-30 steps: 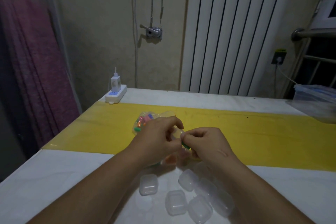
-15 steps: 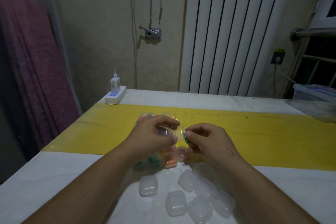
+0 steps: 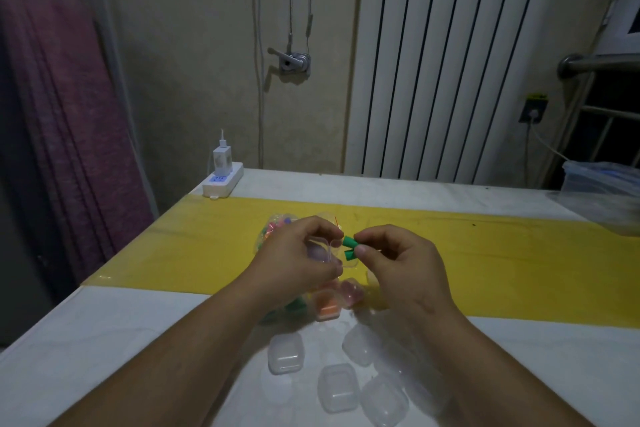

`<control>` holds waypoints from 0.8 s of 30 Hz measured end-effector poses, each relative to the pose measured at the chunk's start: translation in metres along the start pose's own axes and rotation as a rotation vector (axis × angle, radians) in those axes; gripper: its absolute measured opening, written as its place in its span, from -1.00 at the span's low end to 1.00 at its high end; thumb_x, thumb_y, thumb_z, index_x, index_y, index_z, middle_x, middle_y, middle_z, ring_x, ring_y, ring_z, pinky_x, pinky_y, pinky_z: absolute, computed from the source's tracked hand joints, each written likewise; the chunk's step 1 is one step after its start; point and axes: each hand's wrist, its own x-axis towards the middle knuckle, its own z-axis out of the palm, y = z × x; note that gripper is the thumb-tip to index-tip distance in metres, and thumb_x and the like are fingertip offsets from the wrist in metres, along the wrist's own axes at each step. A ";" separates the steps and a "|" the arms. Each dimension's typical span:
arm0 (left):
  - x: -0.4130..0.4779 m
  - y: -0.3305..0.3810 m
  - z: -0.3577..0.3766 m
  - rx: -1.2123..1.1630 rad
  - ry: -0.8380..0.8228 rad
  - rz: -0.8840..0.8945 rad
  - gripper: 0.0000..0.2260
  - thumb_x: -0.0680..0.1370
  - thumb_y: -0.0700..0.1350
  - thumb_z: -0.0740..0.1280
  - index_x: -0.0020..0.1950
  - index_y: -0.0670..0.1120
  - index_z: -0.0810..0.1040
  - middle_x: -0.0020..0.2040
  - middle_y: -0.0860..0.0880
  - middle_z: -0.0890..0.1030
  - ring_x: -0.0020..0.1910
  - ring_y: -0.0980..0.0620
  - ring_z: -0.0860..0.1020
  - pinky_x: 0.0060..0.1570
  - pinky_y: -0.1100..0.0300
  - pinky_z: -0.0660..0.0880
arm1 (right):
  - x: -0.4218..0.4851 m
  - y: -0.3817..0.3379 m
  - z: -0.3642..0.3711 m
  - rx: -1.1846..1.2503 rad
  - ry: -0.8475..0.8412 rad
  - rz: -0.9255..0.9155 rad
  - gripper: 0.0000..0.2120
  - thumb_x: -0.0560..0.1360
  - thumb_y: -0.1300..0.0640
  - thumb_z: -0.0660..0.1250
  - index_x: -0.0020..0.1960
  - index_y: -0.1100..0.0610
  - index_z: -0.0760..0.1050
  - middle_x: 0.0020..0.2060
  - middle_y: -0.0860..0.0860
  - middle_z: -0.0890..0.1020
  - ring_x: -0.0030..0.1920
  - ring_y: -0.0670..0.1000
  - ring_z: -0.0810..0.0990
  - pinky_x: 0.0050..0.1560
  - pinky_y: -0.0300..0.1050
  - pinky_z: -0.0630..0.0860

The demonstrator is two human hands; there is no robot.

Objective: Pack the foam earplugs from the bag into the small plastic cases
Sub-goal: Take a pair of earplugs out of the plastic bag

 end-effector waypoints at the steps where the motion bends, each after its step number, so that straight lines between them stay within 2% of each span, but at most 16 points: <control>1: 0.000 0.000 0.000 0.004 0.002 0.003 -0.69 0.38 -0.23 0.52 0.04 0.05 0.60 -0.09 0.22 0.57 -0.05 0.38 0.52 -0.20 0.50 0.47 | -0.001 0.001 0.001 -0.003 -0.001 -0.002 -0.71 0.44 0.27 0.46 -0.25 -0.13 0.60 -0.29 -0.24 0.67 -0.23 -0.13 0.61 -0.22 -0.33 0.50; 5: 0.001 -0.001 0.001 0.012 -0.004 0.013 -0.67 0.37 -0.23 0.53 0.05 0.05 0.60 -0.09 0.25 0.56 -0.05 0.39 0.52 -0.19 0.54 0.45 | -0.002 0.001 0.003 -0.013 -0.020 -0.007 -0.74 0.45 0.25 0.46 -0.22 -0.12 0.61 -0.33 -0.27 0.64 -0.35 -0.16 0.47 -0.33 -0.40 0.40; 11: 0.002 -0.003 0.001 0.026 -0.004 -0.001 -0.67 0.37 -0.20 0.54 0.07 0.06 0.60 -0.04 0.22 0.57 -0.01 0.25 0.56 -0.16 0.48 0.49 | -0.002 0.002 0.002 0.029 -0.027 0.001 -0.73 0.44 0.27 0.46 -0.23 -0.11 0.62 -0.36 -0.25 0.63 -0.37 -0.14 0.44 -0.40 -0.41 0.38; 17: 0.001 -0.002 0.000 0.013 -0.009 -0.013 -0.67 0.37 -0.20 0.54 0.06 0.08 0.60 -0.06 0.24 0.57 -0.01 0.30 0.55 -0.10 0.42 0.52 | -0.002 0.002 0.003 0.045 -0.026 -0.009 -0.75 0.44 0.26 0.46 -0.21 -0.10 0.62 -0.35 -0.24 0.64 -0.37 -0.15 0.44 -0.38 -0.42 0.37; 20: 0.001 -0.001 0.000 0.008 -0.012 -0.014 -0.68 0.37 -0.20 0.54 0.06 0.06 0.60 -0.07 0.23 0.58 0.00 0.28 0.55 -0.05 0.34 0.55 | -0.001 0.004 0.003 0.026 -0.025 -0.011 -0.77 0.44 0.24 0.47 -0.21 -0.10 0.62 -0.36 -0.26 0.63 -0.36 -0.14 0.43 -0.35 -0.39 0.37; 24: 0.001 -0.001 0.001 0.007 -0.023 -0.015 -0.67 0.38 -0.21 0.54 0.07 0.05 0.60 -0.07 0.22 0.58 0.00 0.27 0.56 -0.05 0.34 0.55 | -0.001 0.006 0.004 0.021 -0.022 -0.010 -0.78 0.44 0.23 0.47 -0.20 -0.10 0.63 -0.35 -0.25 0.63 -0.36 -0.13 0.43 -0.34 -0.37 0.37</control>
